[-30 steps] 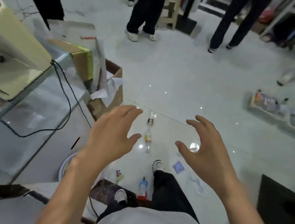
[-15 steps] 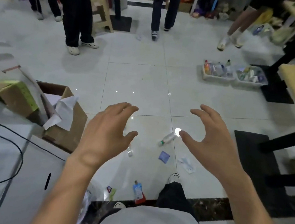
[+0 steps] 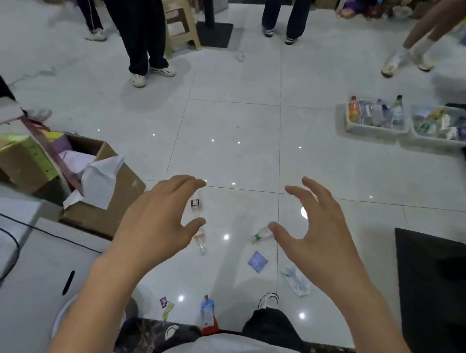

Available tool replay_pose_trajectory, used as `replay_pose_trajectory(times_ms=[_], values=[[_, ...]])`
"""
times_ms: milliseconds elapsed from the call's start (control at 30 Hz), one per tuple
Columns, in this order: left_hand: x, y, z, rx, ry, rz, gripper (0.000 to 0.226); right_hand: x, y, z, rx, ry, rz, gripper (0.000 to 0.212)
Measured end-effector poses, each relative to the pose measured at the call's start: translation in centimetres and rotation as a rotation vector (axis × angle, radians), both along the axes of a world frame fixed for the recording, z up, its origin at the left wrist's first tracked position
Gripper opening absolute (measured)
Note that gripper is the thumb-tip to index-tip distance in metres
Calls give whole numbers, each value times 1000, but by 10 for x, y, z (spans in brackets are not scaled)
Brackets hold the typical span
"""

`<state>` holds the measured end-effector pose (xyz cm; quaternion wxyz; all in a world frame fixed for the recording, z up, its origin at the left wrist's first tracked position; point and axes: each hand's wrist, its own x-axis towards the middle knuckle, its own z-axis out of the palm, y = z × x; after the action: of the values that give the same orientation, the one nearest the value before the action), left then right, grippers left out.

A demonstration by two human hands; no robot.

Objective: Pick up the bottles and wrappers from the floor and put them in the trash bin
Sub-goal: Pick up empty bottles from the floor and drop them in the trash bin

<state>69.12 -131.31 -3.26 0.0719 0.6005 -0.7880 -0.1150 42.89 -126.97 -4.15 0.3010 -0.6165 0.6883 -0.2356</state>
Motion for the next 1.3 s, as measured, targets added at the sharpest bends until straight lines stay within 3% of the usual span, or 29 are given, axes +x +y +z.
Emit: replay_pose_trajectory(times_ms=[267,633,1067,1300], values=[[-18,-10,3,29,-37,194,60,-23,-52,-5,54,-8,210,63],[41,-19,7,41,25,390,59,53,-120,-11,52,-54,411,62],[207,-174,-19,48,84,260,61,240,-246,-25,59,57,401,64],[263,-250,-67,110,112,195,64,295,-295,-52,64,50,300,58]])
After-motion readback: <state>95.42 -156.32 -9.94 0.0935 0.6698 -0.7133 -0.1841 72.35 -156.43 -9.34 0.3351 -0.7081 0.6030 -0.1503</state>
